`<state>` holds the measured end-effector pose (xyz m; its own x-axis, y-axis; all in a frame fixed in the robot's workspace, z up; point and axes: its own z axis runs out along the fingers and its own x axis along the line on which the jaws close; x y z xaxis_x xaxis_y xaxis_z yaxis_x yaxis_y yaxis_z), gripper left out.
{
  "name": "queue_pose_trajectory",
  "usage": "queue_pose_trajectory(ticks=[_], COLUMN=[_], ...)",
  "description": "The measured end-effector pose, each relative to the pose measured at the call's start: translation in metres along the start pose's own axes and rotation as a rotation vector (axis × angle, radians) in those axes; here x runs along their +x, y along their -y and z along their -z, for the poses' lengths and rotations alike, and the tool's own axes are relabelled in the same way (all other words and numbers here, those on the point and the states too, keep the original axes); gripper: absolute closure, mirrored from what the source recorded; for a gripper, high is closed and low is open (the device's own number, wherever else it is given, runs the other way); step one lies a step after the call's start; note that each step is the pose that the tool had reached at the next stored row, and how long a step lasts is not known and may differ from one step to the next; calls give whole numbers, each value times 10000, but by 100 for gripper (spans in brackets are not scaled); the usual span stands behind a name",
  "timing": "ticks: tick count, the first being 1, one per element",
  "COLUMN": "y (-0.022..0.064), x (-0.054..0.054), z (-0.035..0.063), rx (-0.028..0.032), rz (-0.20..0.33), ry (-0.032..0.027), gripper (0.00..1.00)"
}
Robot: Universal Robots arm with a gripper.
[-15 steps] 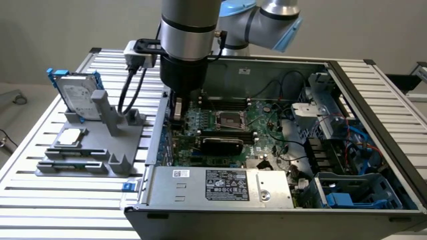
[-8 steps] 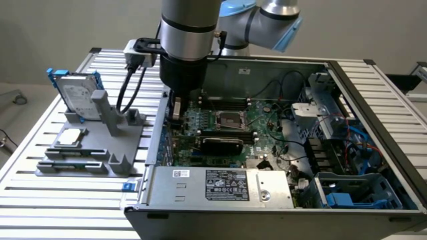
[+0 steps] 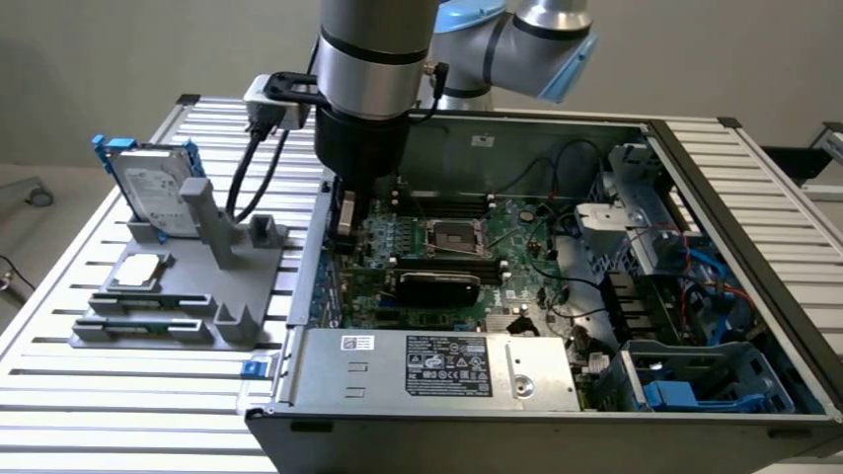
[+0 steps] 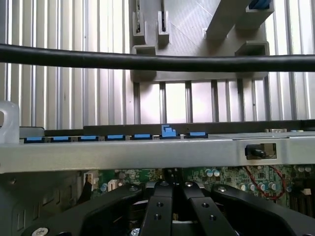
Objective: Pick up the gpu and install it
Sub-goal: 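Press down on the gpu until it lock into place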
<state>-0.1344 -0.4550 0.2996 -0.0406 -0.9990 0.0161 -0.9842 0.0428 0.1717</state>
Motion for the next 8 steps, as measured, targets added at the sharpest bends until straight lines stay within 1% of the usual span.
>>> queue_pose_trajectory(ticks=[2, 3, 8], y=[-1, -1, 1], x=[0, -1, -1], z=[0, 0, -6], rx=[-47, -57, -66], rz=[-49, -68, -94], ry=[7, 11, 16], gripper=[89, 89, 89])
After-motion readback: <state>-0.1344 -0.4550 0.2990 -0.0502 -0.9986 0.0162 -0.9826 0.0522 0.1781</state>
